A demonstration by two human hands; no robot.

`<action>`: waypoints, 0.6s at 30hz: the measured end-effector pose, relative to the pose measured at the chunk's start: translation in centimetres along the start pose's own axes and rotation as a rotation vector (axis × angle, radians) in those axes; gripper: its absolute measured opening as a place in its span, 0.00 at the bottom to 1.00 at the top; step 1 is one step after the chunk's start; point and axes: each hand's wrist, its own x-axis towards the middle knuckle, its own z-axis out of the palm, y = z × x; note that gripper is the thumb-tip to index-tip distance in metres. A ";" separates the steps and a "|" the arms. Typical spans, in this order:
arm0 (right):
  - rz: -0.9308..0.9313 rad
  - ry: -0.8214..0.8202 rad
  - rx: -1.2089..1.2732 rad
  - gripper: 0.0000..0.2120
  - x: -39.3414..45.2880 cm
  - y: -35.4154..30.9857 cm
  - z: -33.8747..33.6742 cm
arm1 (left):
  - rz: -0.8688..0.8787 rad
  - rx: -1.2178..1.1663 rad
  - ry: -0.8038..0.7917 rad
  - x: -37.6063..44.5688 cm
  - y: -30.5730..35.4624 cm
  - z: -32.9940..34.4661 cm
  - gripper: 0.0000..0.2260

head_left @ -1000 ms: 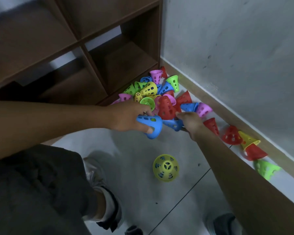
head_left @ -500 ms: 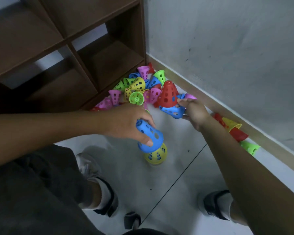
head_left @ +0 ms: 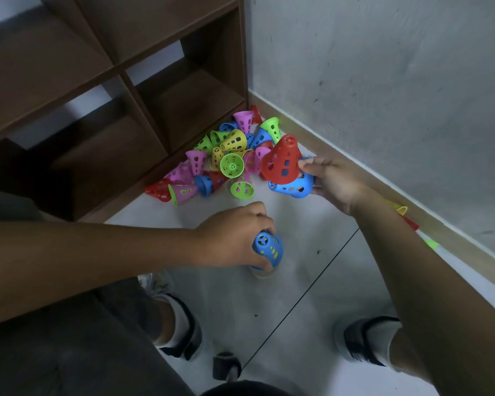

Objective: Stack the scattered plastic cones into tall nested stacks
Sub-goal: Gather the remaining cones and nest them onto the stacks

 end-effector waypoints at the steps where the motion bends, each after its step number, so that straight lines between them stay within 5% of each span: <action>1: -0.001 -0.014 0.001 0.17 0.0 -0.1 -0.2 | 0.000 -0.012 0.001 0.0 0.0 0.1 0.26; 7: -0.019 -0.098 -0.130 0.16 -0.4 -1.6 -0.7 | 0.009 -0.097 0.030 -0.4 -1.3 -0.9 0.29; 18: -0.006 -0.245 -0.324 0.10 -1.1 -3.7 0.4 | -0.031 -0.350 0.438 0.1 -1.3 -4.2 0.28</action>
